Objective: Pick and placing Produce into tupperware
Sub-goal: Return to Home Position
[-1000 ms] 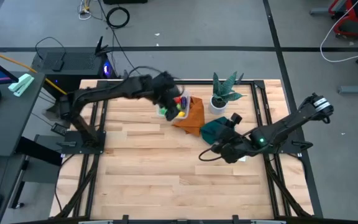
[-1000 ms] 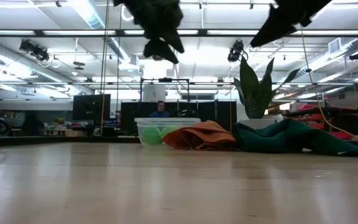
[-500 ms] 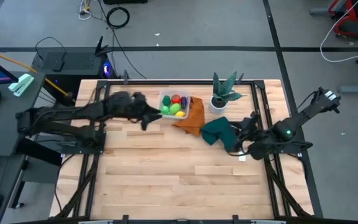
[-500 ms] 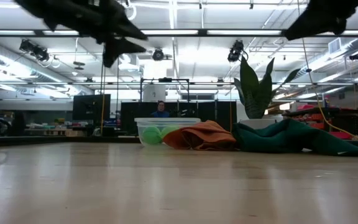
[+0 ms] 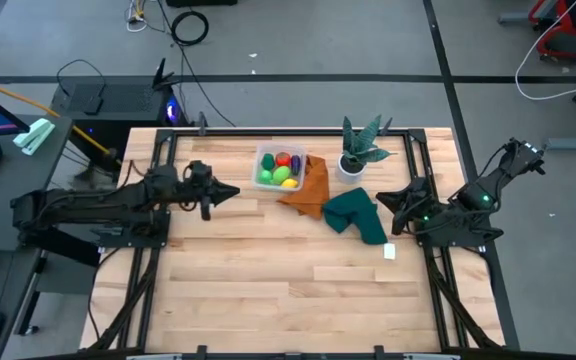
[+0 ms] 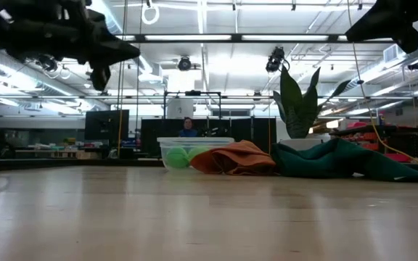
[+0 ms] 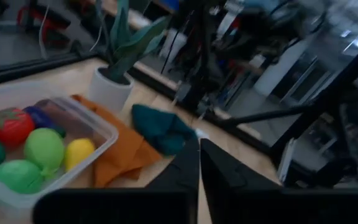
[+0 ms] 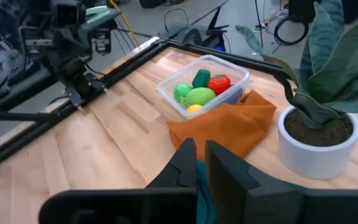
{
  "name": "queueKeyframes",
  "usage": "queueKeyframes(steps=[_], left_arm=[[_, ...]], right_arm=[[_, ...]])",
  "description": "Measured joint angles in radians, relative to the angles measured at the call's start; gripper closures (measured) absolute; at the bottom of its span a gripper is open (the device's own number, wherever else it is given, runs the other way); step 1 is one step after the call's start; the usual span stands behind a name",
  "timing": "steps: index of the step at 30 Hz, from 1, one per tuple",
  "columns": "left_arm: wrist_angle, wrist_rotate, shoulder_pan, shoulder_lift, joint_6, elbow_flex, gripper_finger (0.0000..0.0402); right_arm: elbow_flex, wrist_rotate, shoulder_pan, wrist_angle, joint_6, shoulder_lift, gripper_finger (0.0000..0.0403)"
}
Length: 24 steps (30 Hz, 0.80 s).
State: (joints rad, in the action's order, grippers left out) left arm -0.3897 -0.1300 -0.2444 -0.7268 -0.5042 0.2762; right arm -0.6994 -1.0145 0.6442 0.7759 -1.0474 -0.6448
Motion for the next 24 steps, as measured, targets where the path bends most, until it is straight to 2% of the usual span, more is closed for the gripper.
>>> queueKeyframes(steps=[2,5,9,16,24], left_arm=[[-0.066,0.013,0.006,0.038,-0.017,-0.045,0.0394],[-0.128,0.067,0.026,0.107,-0.036,-0.099,0.0392],[-0.126,0.122,0.061,0.199,-0.012,-0.128,0.0388],[-0.081,0.22,0.115,0.319,0.07,-0.137,0.039],[0.061,0.26,0.143,0.426,0.099,-0.137,0.0394]], right_arm=[[0.0,0.0,0.0,0.0,-0.021,-0.001,0.0402],[0.0,0.0,0.0,0.0,-0.062,-0.002,0.0402],[0.0,-0.005,0.0,0.001,-0.112,-0.004,0.0402],[0.0,-0.009,0.0,-0.004,-0.164,-0.004,0.0403],[0.0,-0.031,0.0,-0.006,-0.167,-0.004,0.0403]])
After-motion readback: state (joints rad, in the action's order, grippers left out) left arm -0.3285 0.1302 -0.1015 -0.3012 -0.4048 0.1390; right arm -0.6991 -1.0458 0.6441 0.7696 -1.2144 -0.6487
